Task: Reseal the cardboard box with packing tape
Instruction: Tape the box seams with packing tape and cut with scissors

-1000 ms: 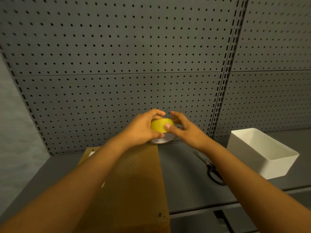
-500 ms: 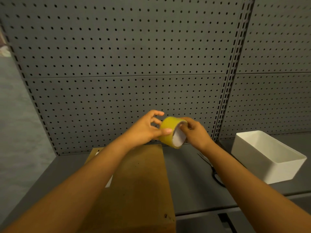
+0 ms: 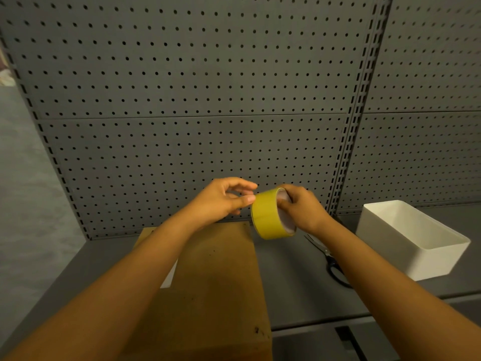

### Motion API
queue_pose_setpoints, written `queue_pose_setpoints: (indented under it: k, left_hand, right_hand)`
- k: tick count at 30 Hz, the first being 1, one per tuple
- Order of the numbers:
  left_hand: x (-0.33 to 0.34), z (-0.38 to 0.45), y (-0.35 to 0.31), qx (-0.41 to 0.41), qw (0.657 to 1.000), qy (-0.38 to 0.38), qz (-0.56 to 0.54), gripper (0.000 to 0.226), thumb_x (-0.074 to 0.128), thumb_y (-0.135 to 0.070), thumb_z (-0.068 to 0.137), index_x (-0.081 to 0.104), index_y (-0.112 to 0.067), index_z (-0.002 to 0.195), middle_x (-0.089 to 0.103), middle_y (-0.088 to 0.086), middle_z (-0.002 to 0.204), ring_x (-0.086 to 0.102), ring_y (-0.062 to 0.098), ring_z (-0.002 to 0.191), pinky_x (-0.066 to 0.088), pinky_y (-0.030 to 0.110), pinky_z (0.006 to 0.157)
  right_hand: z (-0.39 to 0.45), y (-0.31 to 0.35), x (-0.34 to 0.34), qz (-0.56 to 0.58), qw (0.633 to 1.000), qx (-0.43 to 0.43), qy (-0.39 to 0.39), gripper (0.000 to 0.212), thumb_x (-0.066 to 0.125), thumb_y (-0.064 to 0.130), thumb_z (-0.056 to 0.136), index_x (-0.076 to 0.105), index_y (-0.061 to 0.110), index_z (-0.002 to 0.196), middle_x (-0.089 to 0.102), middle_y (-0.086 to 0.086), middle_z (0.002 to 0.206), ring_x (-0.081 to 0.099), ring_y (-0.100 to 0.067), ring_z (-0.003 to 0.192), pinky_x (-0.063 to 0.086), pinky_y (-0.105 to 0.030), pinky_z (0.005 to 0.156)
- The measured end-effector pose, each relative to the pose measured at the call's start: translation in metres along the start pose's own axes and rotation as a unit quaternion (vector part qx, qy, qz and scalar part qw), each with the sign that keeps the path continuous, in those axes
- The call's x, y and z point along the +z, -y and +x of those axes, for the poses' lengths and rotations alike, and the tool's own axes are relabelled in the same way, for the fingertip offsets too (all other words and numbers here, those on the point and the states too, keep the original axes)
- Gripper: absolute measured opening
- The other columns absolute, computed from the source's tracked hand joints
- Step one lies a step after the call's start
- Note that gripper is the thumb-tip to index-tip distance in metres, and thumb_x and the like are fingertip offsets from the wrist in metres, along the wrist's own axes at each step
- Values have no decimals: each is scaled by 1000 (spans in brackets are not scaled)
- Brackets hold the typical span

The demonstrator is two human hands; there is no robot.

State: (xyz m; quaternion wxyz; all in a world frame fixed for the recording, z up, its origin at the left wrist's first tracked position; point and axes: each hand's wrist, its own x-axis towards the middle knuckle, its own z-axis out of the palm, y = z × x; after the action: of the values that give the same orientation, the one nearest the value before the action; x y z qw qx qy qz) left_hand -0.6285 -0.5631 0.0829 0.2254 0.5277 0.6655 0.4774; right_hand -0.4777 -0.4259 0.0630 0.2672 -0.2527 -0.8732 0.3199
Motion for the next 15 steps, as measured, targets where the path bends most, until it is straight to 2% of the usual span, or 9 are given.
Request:
queue_pose_setpoints:
  k: [2,5,7,11,13,15]
  left_hand:
    - [0,-1,-3,2,1000,12,-2,30,61,-22,92,62,-28,121,65,-5,117,63,10,105,56,23,81]
    - [1,-1,-7,11,1000,18,23,24,61,-19,92,67,-25,115,68,-7,111,63,9,99,56,22,82]
    - [2,-1,-9,11,1000,4,20,20,64,-18,90,70,-23,109,70,-6,103,65,8,90,55,19,77]
    - [3,-1,-8,12,1000,-7,11,15,69,-17,86,73,-20,100,73,-2,96,66,11,85,55,20,76]
    - [3,-1,-9,8,1000,-9,5,16,69,-18,86,72,-19,101,72,-1,98,66,12,87,55,21,77]
    - [4,-3,-11,8,1000,3,2,22,68,-20,86,70,-18,108,71,-3,103,67,8,91,54,18,78]
  right_hand:
    - [-1,2,-1,-2,1000,-3,12,6,54,16,95,58,15,98,57,-1,90,54,-19,86,37,-17,62]
    - [-2,5,-2,-16,1000,-4,20,11,53,16,94,61,11,99,61,-6,91,58,-23,87,44,-27,67]
    - [-3,6,-3,-21,1000,-6,20,5,52,16,94,56,16,92,59,-6,88,56,-22,83,42,-24,62]
    - [-4,6,-4,-24,999,-4,20,19,51,16,95,50,27,79,55,3,78,53,-19,80,36,-21,58]
    - [-5,5,-4,-17,1000,-1,25,9,52,17,94,57,23,91,57,2,85,54,-20,85,39,-24,64]
    - [-7,7,-5,-30,999,0,23,20,54,18,94,61,11,111,58,-2,96,55,-20,92,38,-25,72]
